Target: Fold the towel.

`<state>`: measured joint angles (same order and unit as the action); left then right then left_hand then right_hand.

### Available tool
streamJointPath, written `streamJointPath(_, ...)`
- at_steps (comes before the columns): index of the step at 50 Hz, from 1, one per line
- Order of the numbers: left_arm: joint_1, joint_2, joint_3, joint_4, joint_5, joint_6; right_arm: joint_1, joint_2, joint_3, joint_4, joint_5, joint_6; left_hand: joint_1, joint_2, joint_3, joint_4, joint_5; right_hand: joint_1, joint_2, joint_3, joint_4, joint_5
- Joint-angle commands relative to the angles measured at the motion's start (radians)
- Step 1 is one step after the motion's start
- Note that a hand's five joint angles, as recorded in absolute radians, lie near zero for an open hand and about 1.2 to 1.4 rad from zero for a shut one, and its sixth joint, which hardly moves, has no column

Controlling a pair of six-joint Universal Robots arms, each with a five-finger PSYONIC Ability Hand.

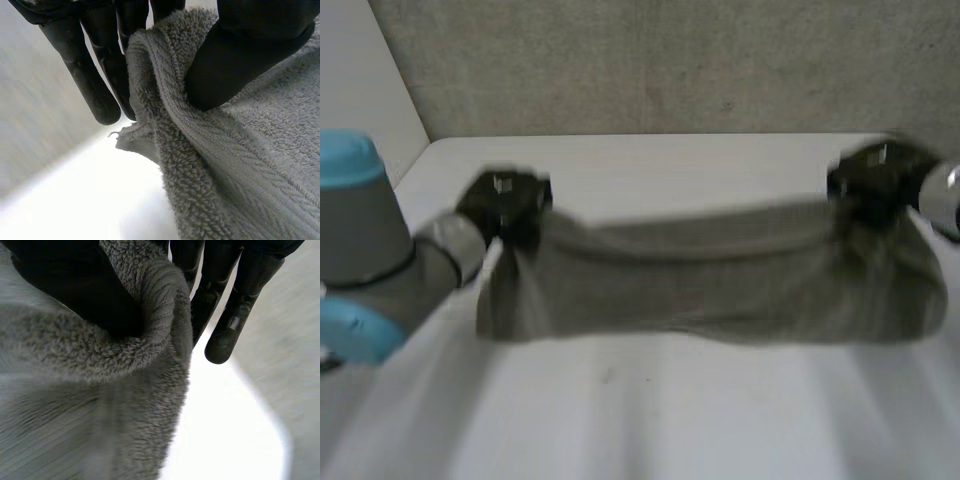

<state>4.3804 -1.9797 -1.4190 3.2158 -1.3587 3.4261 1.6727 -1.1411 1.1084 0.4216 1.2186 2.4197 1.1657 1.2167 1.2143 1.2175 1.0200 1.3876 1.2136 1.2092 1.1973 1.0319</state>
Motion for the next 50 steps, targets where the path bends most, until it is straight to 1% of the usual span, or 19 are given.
streamJointPath(1,-0.016,0.001,0.354,0.304,-0.010,-0.066,0.031,-0.029,-0.134,-0.560,0.007,0.234,0.231,0.180,0.182,0.179,0.202,0.009,0.183,0.187,0.199,0.190)
streamJointPath(2,-0.018,0.005,0.392,0.376,-0.011,-0.094,0.036,-0.054,-0.127,-0.671,0.013,0.275,0.231,0.180,0.182,0.179,0.202,0.009,0.183,0.187,0.199,0.190)
streamJointPath(3,-0.018,0.005,0.393,0.377,-0.011,-0.094,0.036,-0.054,-0.127,-0.672,0.013,0.276,0.231,0.180,0.182,0.179,0.202,0.009,0.183,0.187,0.199,0.190)
streamJointPath(4,-0.018,0.012,0.411,0.442,-0.014,-0.119,0.036,-0.077,-0.110,-0.751,0.013,0.304,0.231,0.180,0.182,0.179,0.202,0.009,0.183,0.187,0.199,0.190)
streamJointPath(8,-0.018,0.022,0.416,0.519,-0.031,-0.162,0.033,-0.101,-0.085,-0.768,0.018,0.328,0.231,0.180,0.182,0.179,0.202,0.009,0.183,0.187,0.199,0.190)
streamJointPath(14,0.005,0.027,0.270,0.473,-0.066,-0.205,0.033,-0.097,-0.053,-0.613,-0.019,0.323,0.231,0.180,0.182,0.179,0.202,0.009,0.183,0.187,0.199,0.190)
streamJointPath(16,0.025,0.028,0.142,0.463,-0.066,-0.200,0.030,-0.077,-0.038,-0.497,-0.066,0.314,0.231,0.180,0.182,0.179,0.202,0.009,0.183,0.187,0.199,0.190)
streamJointPath(19,0.030,0.025,0.071,0.463,-0.062,-0.200,0.029,-0.024,-0.016,-0.407,-0.108,0.274,0.231,0.180,0.182,0.179,0.202,0.009,0.183,0.187,0.199,0.190)
streamJointPath(21,0.030,0.015,-0.067,0.467,-0.059,-0.199,0.027,0.006,-0.001,-0.362,-0.120,0.244,0.231,0.180,0.182,0.179,0.202,0.009,0.183,0.187,0.199,0.190)
streamJointPath(25,0.028,-0.010,-0.186,0.475,-0.056,-0.195,0.027,0.063,0.044,-0.282,-0.125,0.168,0.231,0.180,0.182,0.179,0.202,0.009,0.183,0.187,0.199,0.190)
streamJointPath(32,0.025,-0.106,-0.320,0.475,-0.040,-0.194,0.027,0.256,0.097,-0.159,-0.096,-0.003,0.231,0.180,0.182,0.179,0.202,0.009,0.183,0.187,0.199,0.190)
streamJointPath(38,0.028,-0.084,-0.351,0.473,-0.040,-0.195,0.022,0.262,0.102,-0.147,-0.056,0.010,0.231,0.180,0.182,0.179,0.202,0.009,0.183,0.187,0.199,0.190)
streamJointPath(39,0.030,-0.061,-0.357,0.473,-0.040,-0.195,0.018,0.250,0.106,-0.152,-0.054,0.031,0.231,0.180,0.182,0.179,0.202,-0.109,0.064,0.069,0.081,0.072)
streamJointPath(40,0.030,-0.029,-0.362,0.473,-0.042,-0.195,0.016,0.227,0.120,-0.158,-0.059,0.067,0.231,0.180,0.182,0.179,0.202,-0.340,-0.166,-0.162,-0.150,-0.159)
streamJointPath(41,0.030,-0.028,-0.362,0.473,-0.042,-0.195,0.016,0.227,0.120,-0.158,-0.059,0.067,0.231,0.180,0.182,0.179,0.202,-0.343,-0.169,-0.164,-0.152,-0.161)
streamJointPath(43,0.028,0.027,-0.370,0.473,-0.042,-0.199,0.010,0.167,0.163,-0.184,-0.060,0.137,0.231,0.180,0.182,0.179,0.202,-0.839,-0.666,-0.661,-0.649,-0.658)
streamJointPath(44,0.028,0.027,-0.370,0.473,-0.042,-0.199,0.010,0.167,0.163,-0.184,-0.060,0.137,0.231,0.180,0.182,0.179,0.202,-0.842,-0.668,-0.663,-0.651,-0.660)
streamJointPath(45,0.024,0.050,-0.374,0.473,-0.042,-0.199,0.009,0.140,0.192,-0.204,-0.060,0.159,0.231,0.180,0.182,0.179,0.202,-0.993,-0.819,-0.814,-0.802,-0.812)
streamJointPath(50,0.004,0.093,-0.374,0.467,-0.042,-0.200,0.010,0.051,0.306,-0.251,-0.059,0.179,0.231,0.180,0.182,0.179,0.202,-1.144,-0.970,-0.965,-0.953,-0.963)
